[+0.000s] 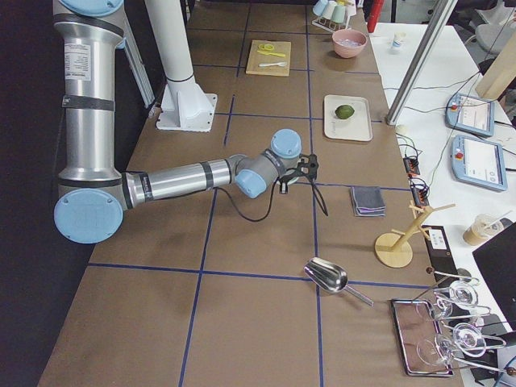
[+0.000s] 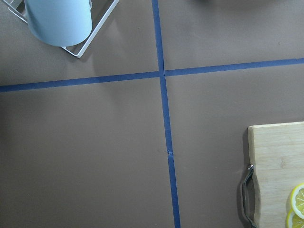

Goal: Place spoon in bowl
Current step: 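Carry the pale green bowl with the right gripper to the table centre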

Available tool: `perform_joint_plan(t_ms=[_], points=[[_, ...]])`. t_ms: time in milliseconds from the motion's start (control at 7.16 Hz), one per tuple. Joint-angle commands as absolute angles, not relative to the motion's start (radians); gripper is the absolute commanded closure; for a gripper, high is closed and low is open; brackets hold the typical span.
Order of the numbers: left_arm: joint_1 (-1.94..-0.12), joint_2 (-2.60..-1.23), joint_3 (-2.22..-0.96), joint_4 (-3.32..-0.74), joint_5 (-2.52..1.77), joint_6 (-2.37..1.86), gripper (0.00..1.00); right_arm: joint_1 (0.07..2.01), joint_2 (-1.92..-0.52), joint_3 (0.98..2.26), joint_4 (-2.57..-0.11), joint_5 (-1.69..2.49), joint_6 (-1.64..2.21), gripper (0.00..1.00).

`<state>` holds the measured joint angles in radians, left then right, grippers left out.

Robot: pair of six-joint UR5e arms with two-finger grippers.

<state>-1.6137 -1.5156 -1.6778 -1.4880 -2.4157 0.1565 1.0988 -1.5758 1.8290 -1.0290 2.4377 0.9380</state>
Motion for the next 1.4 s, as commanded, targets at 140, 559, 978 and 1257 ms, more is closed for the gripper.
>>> perform_joint_plan(t_ms=[140,559,978,1257], points=[[-1.614,-1.514,-1.68,-1.488,-2.416,0.155,0.0,0.811,-1.357,1.888,-1.064,2.19,1.34,1.0],[-1.614,-1.516,-1.68,-1.488,-2.416,0.155,0.0,0.559,-1.002,1.835,-1.434,1.89,1.431,1.0],[-1.614,-1.516,-1.68,-1.488,-2.416,0.155,0.0,0.508,-0.948,1.723,-1.433,1.859,1.447,1.0],[-1.614,-1.516,-1.681,-1.488,-2.416,0.155,0.0,0.48,-0.95,1.7,-1.433,1.859,1.448,0.99]])
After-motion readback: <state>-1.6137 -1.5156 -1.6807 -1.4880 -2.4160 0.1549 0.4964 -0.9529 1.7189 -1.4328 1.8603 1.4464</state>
